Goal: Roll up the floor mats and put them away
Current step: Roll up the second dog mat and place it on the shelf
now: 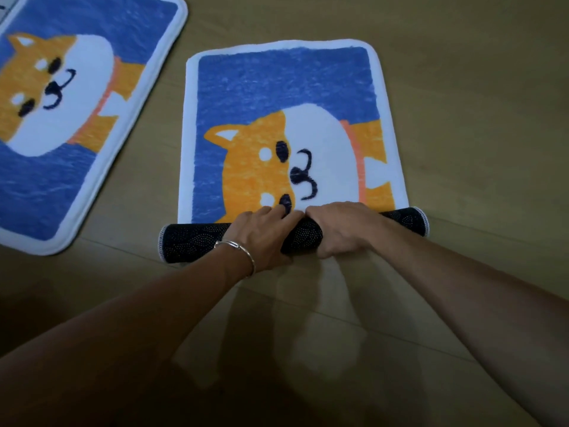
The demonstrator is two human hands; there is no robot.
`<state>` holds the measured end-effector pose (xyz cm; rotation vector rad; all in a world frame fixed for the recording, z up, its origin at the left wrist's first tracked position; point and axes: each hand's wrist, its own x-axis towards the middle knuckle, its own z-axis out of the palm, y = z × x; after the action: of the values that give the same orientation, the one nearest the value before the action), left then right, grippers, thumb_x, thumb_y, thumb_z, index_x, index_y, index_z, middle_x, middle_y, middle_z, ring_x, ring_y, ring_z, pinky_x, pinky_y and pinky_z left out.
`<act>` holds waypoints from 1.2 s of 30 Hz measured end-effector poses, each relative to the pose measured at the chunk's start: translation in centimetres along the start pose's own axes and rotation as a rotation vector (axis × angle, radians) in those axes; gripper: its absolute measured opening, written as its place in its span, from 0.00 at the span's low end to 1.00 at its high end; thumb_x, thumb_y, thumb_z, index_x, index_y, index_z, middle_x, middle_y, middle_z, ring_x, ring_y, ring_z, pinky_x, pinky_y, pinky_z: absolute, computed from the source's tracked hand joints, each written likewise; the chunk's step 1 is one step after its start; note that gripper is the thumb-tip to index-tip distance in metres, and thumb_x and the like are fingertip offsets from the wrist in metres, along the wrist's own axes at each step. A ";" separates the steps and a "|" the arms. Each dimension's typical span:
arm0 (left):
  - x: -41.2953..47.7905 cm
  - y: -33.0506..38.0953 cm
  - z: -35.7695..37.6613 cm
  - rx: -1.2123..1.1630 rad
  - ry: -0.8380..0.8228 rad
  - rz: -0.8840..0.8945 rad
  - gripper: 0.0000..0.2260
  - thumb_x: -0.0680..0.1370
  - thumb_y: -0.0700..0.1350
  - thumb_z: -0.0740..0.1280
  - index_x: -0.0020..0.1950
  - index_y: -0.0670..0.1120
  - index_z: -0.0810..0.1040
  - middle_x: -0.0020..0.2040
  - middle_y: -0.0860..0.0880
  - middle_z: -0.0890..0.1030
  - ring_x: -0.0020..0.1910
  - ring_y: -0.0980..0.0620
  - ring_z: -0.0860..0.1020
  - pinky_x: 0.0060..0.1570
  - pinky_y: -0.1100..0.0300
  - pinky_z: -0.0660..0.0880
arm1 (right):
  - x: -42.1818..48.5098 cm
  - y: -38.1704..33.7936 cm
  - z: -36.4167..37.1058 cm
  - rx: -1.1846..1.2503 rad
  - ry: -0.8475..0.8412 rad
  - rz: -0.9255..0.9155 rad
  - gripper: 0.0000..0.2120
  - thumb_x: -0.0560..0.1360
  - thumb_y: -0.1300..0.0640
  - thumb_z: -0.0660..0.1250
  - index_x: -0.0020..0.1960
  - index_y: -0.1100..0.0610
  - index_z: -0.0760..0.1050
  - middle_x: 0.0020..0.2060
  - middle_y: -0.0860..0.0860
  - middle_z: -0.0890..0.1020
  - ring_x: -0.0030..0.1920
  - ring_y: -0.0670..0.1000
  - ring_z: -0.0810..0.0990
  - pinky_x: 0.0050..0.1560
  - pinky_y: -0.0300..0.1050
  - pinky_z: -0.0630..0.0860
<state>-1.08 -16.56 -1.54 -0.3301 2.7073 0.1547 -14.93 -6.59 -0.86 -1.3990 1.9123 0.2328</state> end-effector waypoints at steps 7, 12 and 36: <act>2.2 -0.1 -1.7 -0.130 -0.257 -0.053 0.19 0.71 0.53 0.71 0.58 0.52 0.70 0.50 0.50 0.79 0.47 0.48 0.77 0.41 0.57 0.71 | -1.3 -0.7 2.1 -0.207 0.303 -0.024 0.18 0.72 0.53 0.66 0.58 0.52 0.64 0.48 0.49 0.71 0.51 0.53 0.72 0.48 0.48 0.62; 0.6 -0.1 -0.7 -0.084 -0.102 0.007 0.33 0.67 0.62 0.72 0.67 0.53 0.64 0.58 0.50 0.76 0.55 0.47 0.76 0.43 0.55 0.71 | -0.5 -0.5 1.0 -0.055 0.092 0.003 0.19 0.70 0.49 0.68 0.57 0.49 0.67 0.44 0.47 0.76 0.44 0.52 0.76 0.42 0.46 0.68; 2.1 -0.2 -1.6 -0.181 -0.306 -0.014 0.31 0.68 0.52 0.73 0.67 0.52 0.65 0.55 0.47 0.78 0.54 0.45 0.77 0.46 0.56 0.73 | -1.5 -0.2 2.1 -0.226 0.325 -0.062 0.19 0.72 0.53 0.66 0.61 0.53 0.66 0.53 0.51 0.72 0.55 0.54 0.71 0.48 0.46 0.61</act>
<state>-3.52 -17.39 -0.99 -0.3473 2.3926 0.4126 -13.59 -4.41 -1.34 -1.7300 2.1529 0.2068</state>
